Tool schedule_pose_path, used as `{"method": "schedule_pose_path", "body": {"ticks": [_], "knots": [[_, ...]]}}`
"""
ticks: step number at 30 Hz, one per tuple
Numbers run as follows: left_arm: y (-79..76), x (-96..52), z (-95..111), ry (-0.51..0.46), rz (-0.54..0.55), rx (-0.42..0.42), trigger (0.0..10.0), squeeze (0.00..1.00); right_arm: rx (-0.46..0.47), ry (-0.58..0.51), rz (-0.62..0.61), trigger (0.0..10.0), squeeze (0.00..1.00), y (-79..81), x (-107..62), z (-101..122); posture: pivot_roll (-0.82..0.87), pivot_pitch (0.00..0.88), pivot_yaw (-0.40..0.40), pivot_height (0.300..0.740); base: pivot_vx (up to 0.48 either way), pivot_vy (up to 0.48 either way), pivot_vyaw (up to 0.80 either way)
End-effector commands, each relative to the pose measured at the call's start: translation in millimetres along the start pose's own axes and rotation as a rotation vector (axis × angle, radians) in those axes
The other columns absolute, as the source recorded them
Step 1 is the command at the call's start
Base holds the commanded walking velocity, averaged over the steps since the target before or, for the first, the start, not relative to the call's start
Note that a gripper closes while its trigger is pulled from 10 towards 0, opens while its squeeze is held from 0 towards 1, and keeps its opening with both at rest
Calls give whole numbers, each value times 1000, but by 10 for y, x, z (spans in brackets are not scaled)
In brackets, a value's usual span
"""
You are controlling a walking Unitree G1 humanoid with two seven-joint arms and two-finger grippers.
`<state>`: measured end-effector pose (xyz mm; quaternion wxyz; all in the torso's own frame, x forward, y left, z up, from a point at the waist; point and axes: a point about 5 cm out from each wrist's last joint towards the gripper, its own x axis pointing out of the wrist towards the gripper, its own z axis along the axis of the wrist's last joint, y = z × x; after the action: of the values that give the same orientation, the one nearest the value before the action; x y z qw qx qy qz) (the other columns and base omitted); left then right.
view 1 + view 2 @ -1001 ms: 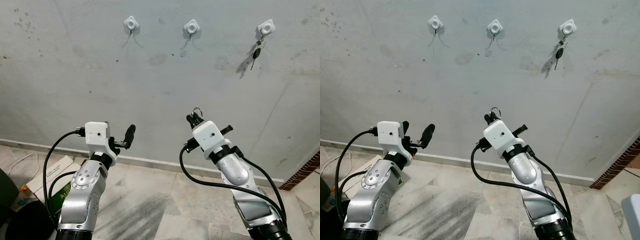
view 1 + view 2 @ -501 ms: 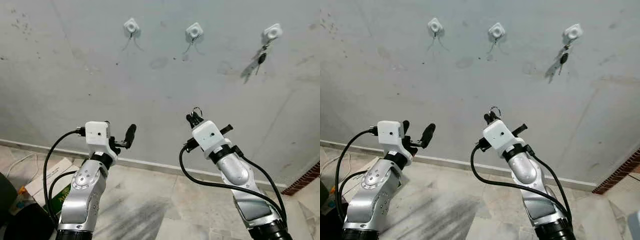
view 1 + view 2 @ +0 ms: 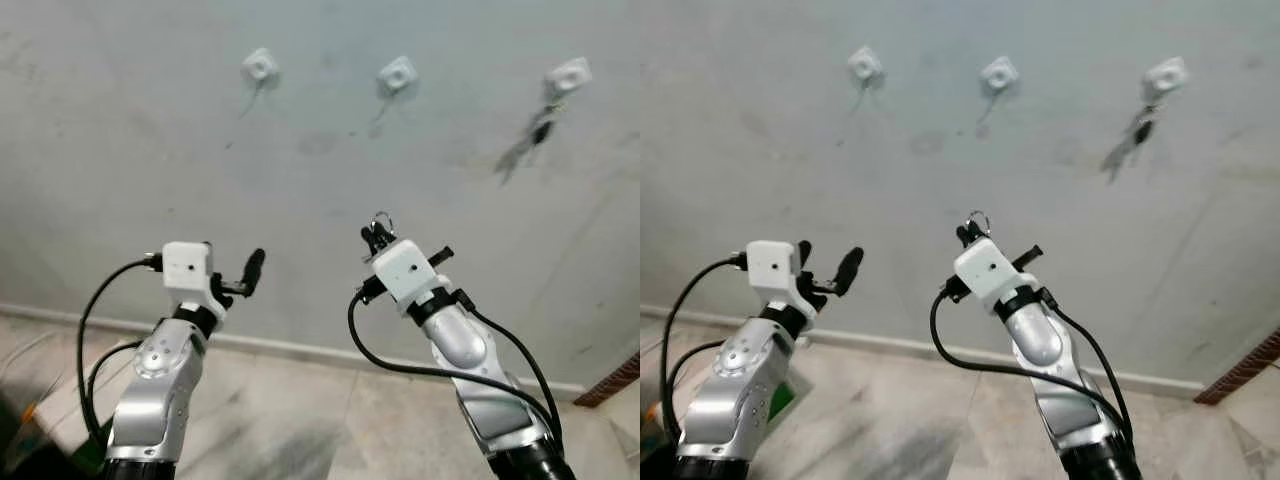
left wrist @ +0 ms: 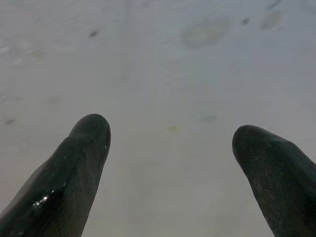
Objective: Hang keys on a hook
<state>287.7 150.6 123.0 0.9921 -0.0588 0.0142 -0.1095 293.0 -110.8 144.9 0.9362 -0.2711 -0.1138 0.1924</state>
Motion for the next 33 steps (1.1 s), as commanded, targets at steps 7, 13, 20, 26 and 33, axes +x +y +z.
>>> {"method": "schedule_pose_path", "body": {"ticks": [7, 13, 20, 26, 33], "knots": [[-43, -4, -12, 5, -16, 3, 10000, 0, -10, -1, -22, 10000, 0, -48, -18, 0, -16, 0, 59, 740, 300, 259, 0], [-48, -3, -19, 8, -18, 2, 10000, 0, -17, 13, -40, 10000, 0, -72, -33, -30, -17, 0, 58, 740, 306, 255, 0], [-70, 1, -27, 9, -25, 7, 10000, 0, -19, 14, -45, 10000, 0, -88, -34, -26, -18, 0, 56, 740, 331, 73, 0], [-68, 0, -31, 12, -20, 3, 10000, 0, -21, 15, -42, 10000, 0, -81, -26, -27, -18, 0, 55, 740, 409, 0, 0], [-53, -2, -40, 15, -8, 6, 10000, 0, -22, 17, -39, 10000, 0, -69, -26, -29, -17, 0, 53, 740, 104, 0, 0]]}}
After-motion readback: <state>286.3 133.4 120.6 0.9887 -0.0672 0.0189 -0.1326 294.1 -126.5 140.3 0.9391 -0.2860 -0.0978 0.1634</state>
